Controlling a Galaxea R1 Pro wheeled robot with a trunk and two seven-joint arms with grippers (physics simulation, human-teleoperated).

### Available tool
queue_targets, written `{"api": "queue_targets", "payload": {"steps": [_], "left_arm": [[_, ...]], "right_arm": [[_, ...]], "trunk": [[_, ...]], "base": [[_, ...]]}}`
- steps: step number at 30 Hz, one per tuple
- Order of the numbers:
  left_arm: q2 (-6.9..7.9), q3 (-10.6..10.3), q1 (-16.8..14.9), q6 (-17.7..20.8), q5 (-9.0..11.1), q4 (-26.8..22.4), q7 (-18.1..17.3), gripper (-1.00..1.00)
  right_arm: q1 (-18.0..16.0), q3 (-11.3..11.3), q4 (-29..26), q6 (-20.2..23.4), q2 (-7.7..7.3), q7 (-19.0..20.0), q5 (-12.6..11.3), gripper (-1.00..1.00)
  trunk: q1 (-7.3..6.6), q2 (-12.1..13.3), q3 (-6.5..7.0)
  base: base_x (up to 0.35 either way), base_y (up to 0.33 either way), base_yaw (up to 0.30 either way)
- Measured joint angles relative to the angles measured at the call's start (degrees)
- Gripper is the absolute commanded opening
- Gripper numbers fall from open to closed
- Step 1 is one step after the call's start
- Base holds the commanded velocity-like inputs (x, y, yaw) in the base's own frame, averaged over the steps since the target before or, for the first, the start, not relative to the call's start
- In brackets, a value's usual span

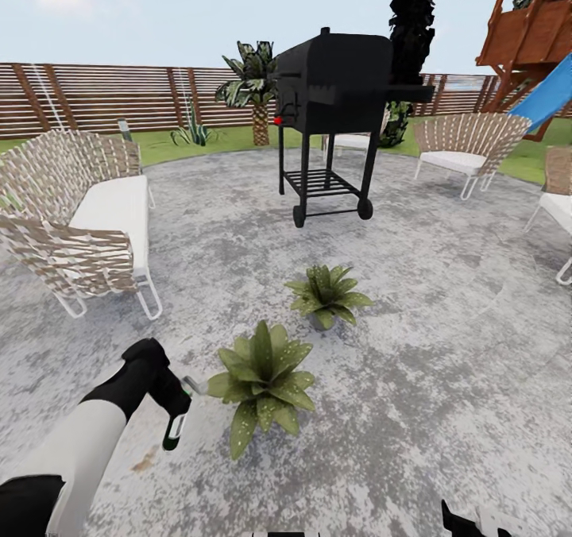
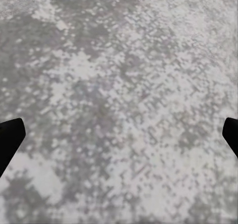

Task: Pick up the pesticide atomizer in the garden and spray insectifuge to fully cover both potted plants in the garden.

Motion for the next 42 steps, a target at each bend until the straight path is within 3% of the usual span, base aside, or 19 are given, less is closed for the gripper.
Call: {"api": "queue_targets", "payload": {"steps": [2, 5, 9, 11, 12, 15, 31, 42], "left_arm": [[-0.12, -0.7, -0.3, -0.7, -0.3, 0.0, -0.5, -1.00], [-0.20, -7.2, -1.8, -0.8, -3.1, 0.0, -6.5, -1.00], [-0.23, -9.7, -5.0, -0.8, -4.8, 0.0, -13.4, -1.00], [-0.29, -9.9, -5.4, -0.6, -6.2, 0.0, -14.3, -1.00], [-0.31, -9.9, -5.6, -0.3, -8.8, -0.1, -14.6, -1.00], [-0.38, -9.9, -5.6, -0.2, -10.3, -1.3, -14.8, -1.00], [-0.87, -9.8, -5.6, -0.1, -10.6, -2.1, -14.6, -1.00], [-0.86, -9.8, -5.5, -0.1, -10.6, -2.0, -14.7, -1.00]], "right_arm": [[0.0, 0.0, 0.0, 0.0, -0.03, 0.0, 0.0, 1.00], [0.0, 0.0, 0.1, 0.0, -0.04, 0.0, 0.1, 1.00], [0.0, 0.0, 0.1, 0.0, -0.04, 0.0, 0.1, 1.00], [0.0, 0.0, 0.0, 0.0, -0.04, 0.0, 0.2, 1.00], [0.0, 0.0, 0.0, 0.0, -0.02, 0.0, 0.2, 1.00], [0.0, 0.0, 0.0, 0.0, -0.04, 0.1, 0.1, 1.00], [0.0, 0.0, -0.1, 0.1, 0.03, 0.0, 0.0, 1.00], [0.0, 0.0, -0.1, 0.1, 0.22, 0.0, -0.1, 1.00]], "trunk": [[0.00, 0.0, 0.00], [0.00, 0.0, 0.00], [0.00, 0.0, 0.00], [0.00, 0.0, 0.00], [0.00, 0.0, 0.00], [0.00, 0.0, 0.00], [0.01, 0.0, 0.00], [-0.02, 0.0, 0.00]], "base": [[0.000, 0.000, -0.003], [0.000, 0.000, 0.000], [0.000, 0.000, 0.000], [0.000, 0.057, 0.000], [0.000, 0.186, -0.048], [0.000, 0.265, -0.190], [-0.127, 0.273, -0.260], [0.165, 0.294, -0.167]]}}
